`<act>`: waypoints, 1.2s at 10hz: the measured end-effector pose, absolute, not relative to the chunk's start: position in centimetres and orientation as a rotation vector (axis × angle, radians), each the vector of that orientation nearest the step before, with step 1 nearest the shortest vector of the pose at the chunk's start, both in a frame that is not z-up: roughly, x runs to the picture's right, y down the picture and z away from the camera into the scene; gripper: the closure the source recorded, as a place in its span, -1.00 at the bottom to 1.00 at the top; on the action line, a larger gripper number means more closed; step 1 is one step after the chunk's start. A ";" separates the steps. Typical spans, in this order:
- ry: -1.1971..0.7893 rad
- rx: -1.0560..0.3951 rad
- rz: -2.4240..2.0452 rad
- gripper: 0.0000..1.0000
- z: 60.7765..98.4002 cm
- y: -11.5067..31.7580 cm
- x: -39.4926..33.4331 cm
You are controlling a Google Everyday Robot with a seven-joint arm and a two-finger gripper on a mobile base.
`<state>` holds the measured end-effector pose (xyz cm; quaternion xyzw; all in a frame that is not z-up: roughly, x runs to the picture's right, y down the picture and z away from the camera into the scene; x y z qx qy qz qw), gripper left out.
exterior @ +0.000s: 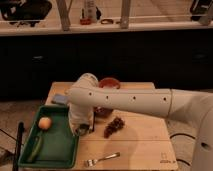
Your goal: Stack cups into tray
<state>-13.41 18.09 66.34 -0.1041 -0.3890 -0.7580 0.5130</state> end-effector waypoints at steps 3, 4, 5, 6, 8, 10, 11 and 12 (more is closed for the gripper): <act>-0.977 -0.239 -1.877 0.96 65.6 18.0 -15.5; -0.999 -0.240 -1.897 0.96 65.6 18.1 -16.9; -1.020 -0.248 -1.916 0.96 65.9 18.5 -18.2; -1.035 -0.251 -1.930 0.96 66.2 19.0 -19.3; -1.042 -0.262 -1.957 0.96 66.8 20.0 -21.1; -1.046 -0.251 -1.970 0.96 67.5 20.8 -22.5; -1.052 -0.245 -1.970 0.96 67.9 21.1 -22.9; -1.062 -0.239 -1.963 0.96 68.3 21.4 -23.1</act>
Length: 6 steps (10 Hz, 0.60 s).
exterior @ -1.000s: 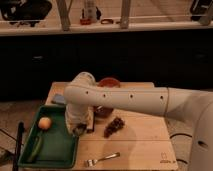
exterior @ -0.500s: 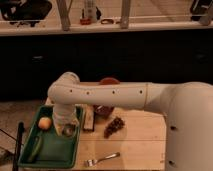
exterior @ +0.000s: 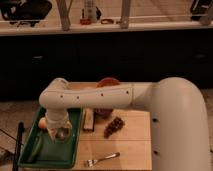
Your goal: Stack cups into tray
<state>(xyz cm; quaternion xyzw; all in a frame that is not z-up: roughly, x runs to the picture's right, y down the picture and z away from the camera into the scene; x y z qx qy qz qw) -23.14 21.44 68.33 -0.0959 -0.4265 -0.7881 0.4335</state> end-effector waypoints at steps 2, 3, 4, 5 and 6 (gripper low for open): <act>-1.084 -0.232 -1.949 0.95 69.2 22.0 -23.6; -1.092 -0.234 -1.947 0.86 69.6 22.3 -23.9; -1.103 -0.238 -1.952 0.66 69.8 22.6 -24.4; -1.113 -0.239 -1.953 0.47 70.0 22.8 -24.8; -1.120 -0.243 -1.949 0.27 70.2 22.9 -25.0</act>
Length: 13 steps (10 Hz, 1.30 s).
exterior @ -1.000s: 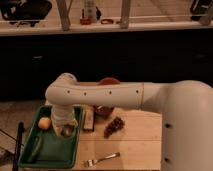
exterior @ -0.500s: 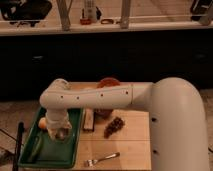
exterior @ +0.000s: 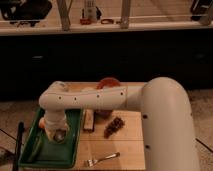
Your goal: Stack cups into tray
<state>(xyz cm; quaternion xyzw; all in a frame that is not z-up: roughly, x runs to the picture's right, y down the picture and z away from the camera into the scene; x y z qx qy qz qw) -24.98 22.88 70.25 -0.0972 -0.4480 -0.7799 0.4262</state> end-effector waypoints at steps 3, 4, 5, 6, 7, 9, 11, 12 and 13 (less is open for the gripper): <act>-1.134 -0.251 -1.938 -0.34 70.5 23.1 -25.5; -1.135 -0.254 -1.935 -0.52 70.5 23.1 -25.6; -1.135 -0.258 -1.933 -0.59 70.5 23.1 -25.7; -1.135 -0.264 -1.933 -0.60 70.5 23.1 -25.7; -1.132 -0.268 -1.933 -0.60 70.5 23.0 -25.7; -1.127 -0.276 -1.935 -0.60 70.4 22.8 -25.8; -1.124 -0.285 -1.942 -0.60 70.3 22.5 -26.0; -1.122 -0.287 -1.945 -0.60 70.2 22.4 -26.0; -1.118 -0.289 -1.948 -0.60 70.1 22.2 -26.0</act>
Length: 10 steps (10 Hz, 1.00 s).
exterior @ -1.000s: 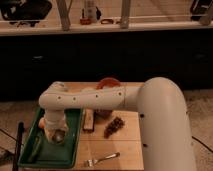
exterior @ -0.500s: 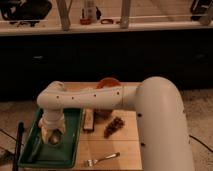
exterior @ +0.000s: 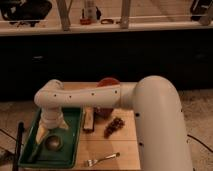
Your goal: Stack cups into tray
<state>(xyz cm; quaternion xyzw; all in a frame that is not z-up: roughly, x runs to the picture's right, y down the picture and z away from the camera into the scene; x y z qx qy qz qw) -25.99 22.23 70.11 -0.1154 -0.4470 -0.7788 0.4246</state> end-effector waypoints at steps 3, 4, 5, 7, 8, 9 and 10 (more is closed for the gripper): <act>-1.096 -0.287 -1.954 -0.60 69.7 21.3 -25.8; -1.081 -0.283 -1.960 -0.60 69.4 20.7 -25.8; -1.074 -0.282 -1.964 -0.60 69.3 20.4 -25.7; -1.060 -0.280 -1.967 -0.60 69.2 20.0 -25.8; -1.056 -0.280 -1.967 -0.60 69.2 19.9 -25.8; -1.050 -0.277 -1.968 -0.60 69.2 19.8 -25.8; -1.044 -0.271 -1.972 -0.60 69.2 19.6 -26.0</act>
